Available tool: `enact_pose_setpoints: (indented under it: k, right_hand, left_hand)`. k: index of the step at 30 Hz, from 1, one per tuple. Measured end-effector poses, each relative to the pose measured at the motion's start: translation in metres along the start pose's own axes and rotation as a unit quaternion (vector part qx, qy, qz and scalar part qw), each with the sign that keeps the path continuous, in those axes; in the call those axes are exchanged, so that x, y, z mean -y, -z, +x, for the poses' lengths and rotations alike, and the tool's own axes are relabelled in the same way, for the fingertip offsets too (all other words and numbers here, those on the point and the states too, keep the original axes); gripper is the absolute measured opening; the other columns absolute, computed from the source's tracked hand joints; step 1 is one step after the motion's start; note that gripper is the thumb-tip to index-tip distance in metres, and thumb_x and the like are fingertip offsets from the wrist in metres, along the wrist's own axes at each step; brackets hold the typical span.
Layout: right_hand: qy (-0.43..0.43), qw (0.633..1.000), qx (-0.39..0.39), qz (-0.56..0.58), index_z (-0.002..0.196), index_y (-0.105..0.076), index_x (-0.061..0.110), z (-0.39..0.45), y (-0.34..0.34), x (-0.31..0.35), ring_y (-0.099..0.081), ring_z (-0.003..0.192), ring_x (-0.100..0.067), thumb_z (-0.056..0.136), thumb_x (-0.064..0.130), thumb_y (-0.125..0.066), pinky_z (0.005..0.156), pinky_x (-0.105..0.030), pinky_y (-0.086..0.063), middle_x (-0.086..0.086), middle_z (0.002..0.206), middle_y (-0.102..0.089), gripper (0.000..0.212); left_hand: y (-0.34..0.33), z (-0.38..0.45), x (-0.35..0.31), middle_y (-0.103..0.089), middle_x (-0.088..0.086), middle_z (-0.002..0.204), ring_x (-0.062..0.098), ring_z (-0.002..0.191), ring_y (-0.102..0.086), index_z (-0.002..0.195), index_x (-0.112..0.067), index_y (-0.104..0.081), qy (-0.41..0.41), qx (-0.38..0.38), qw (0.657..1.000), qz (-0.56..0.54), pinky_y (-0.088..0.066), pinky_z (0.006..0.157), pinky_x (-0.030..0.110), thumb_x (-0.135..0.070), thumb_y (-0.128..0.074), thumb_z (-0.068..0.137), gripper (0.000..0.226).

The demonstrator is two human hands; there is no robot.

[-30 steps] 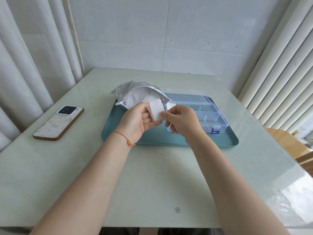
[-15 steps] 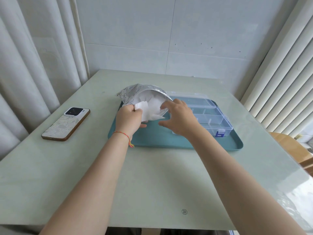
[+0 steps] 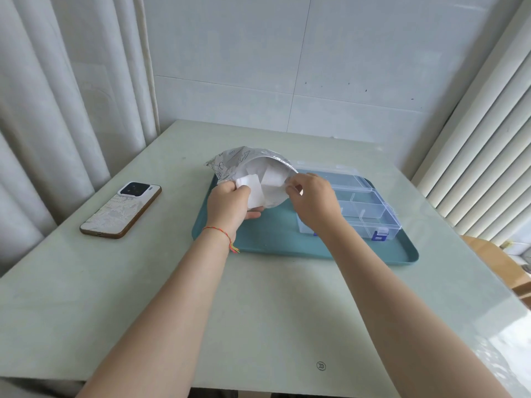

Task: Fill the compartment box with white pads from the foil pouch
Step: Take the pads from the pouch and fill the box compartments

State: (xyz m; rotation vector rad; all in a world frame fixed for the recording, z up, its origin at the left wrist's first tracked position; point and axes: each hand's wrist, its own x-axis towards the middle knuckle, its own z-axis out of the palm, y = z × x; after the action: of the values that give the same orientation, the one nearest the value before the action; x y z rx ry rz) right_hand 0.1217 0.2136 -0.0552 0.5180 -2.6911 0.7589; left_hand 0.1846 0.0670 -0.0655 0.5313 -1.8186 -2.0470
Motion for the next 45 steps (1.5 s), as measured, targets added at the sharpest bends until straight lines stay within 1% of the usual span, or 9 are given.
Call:
enact_pose_setpoints:
  k: [4,9,14,21,26,29,33,36,45]
  right_hand:
    - [-0.050,0.992,-0.006,0.112,0.089,-0.065,0.006,-0.002,0.014,-0.003,-0.055,0.073,-0.023,0.092,0.019,-0.052,0.059,-0.028,-0.043,-0.010,0.084,-0.068,0.019]
    - [-0.147,0.948,0.015,0.283,0.081,-0.065,0.007,-0.008,0.029,0.000,-0.051,0.056,-0.015,0.083,0.011,-0.056,0.046,-0.015,-0.039,0.005,0.064,-0.067,0.009]
    - [-0.195,0.896,0.075,0.393,0.085,-0.065,0.004,-0.013,0.025,0.004,-0.050,0.051,-0.015,0.083,0.010,-0.060,0.047,-0.022,-0.036,-0.002,0.068,-0.071,0.008]
    - [-0.167,0.911,0.120,0.357,0.096,-0.066,-0.003,-0.009,0.022,0.018,-0.052,0.043,-0.013,0.087,0.008,-0.057,0.043,-0.021,-0.033,-0.002,0.073,-0.075,0.017]
    - [-0.182,0.862,0.146,0.450,0.090,-0.060,0.006,-0.011,0.023,0.026,-0.052,0.046,-0.017,0.088,0.010,-0.060,0.046,-0.022,-0.034,-0.008,0.078,-0.074,0.005]
    - [-0.172,0.869,0.150,0.440,0.087,-0.055,0.007,-0.016,0.018,0.027,-0.052,0.047,-0.018,0.088,0.013,-0.060,0.046,-0.023,-0.034,-0.011,0.080,-0.075,0.007]
    - [-0.162,0.881,0.136,0.424,0.091,-0.057,0.005,-0.020,0.017,0.027,-0.051,0.045,-0.016,0.088,0.014,-0.061,0.043,-0.021,-0.033,-0.010,0.078,-0.075,0.009]
    - [-0.154,0.888,0.133,0.412,0.088,-0.057,0.006,-0.021,0.019,0.027,-0.051,0.044,-0.015,0.087,0.014,-0.062,0.043,-0.021,-0.033,-0.007,0.075,-0.074,0.009]
    - [-0.132,0.906,0.136,0.378,0.099,-0.060,-0.005,-0.023,0.019,0.024,-0.050,0.043,-0.015,0.090,0.014,-0.065,0.043,-0.022,-0.032,-0.006,0.073,-0.074,0.021]
  left_hand:
    - [0.001,-0.001,-0.002,-0.067,0.020,0.095,0.030,0.057,-0.068,0.081,-0.011,-0.061,0.012,0.000,1.000,-0.012,-0.058,0.054,0.031,-0.001,-0.045,0.090,0.021]
    - [0.000,0.000,-0.002,-0.065,0.019,0.094,0.030,0.058,-0.070,0.084,-0.007,-0.064,0.014,0.015,0.999,-0.039,-0.056,0.053,0.029,0.000,-0.047,0.090,0.019]
    - [-0.001,0.002,0.002,-0.065,0.027,0.106,0.033,0.072,-0.071,0.086,0.000,-0.065,0.012,0.030,0.998,-0.050,-0.056,0.054,0.028,0.001,-0.050,0.092,0.016]
    - [0.002,0.008,0.003,-0.044,0.009,0.084,0.027,0.073,-0.055,0.082,-0.005,-0.064,-0.009,-0.021,0.999,-0.039,-0.057,0.054,0.025,0.003,-0.048,0.087,0.019]
    - [0.002,0.006,-0.002,-0.064,0.018,0.092,0.033,0.081,-0.063,0.090,0.002,-0.068,0.012,-0.005,0.995,-0.094,-0.059,0.061,0.031,0.004,-0.047,0.087,0.021]
    - [0.000,-0.003,-0.010,-0.069,0.027,0.100,0.040,0.092,-0.069,0.101,0.012,-0.063,0.040,0.048,0.986,-0.153,-0.061,0.071,0.036,0.004,-0.043,0.090,0.025]
    - [0.000,-0.007,-0.014,-0.074,0.013,0.085,0.024,0.078,-0.071,0.093,-0.004,-0.067,0.063,0.088,0.971,-0.213,-0.061,0.071,0.031,-0.012,-0.044,0.097,0.025]
    - [-0.002,-0.008,-0.013,-0.074,0.009,0.084,0.020,0.075,-0.071,0.091,-0.010,-0.068,0.051,0.087,0.976,-0.193,-0.060,0.073,0.031,-0.019,-0.048,0.100,0.023]
    - [-0.002,-0.006,-0.009,-0.072,0.017,0.095,0.023,0.080,-0.072,0.095,-0.005,-0.067,0.041,0.096,0.980,-0.167,-0.060,0.071,0.033,-0.013,-0.046,0.100,0.022]
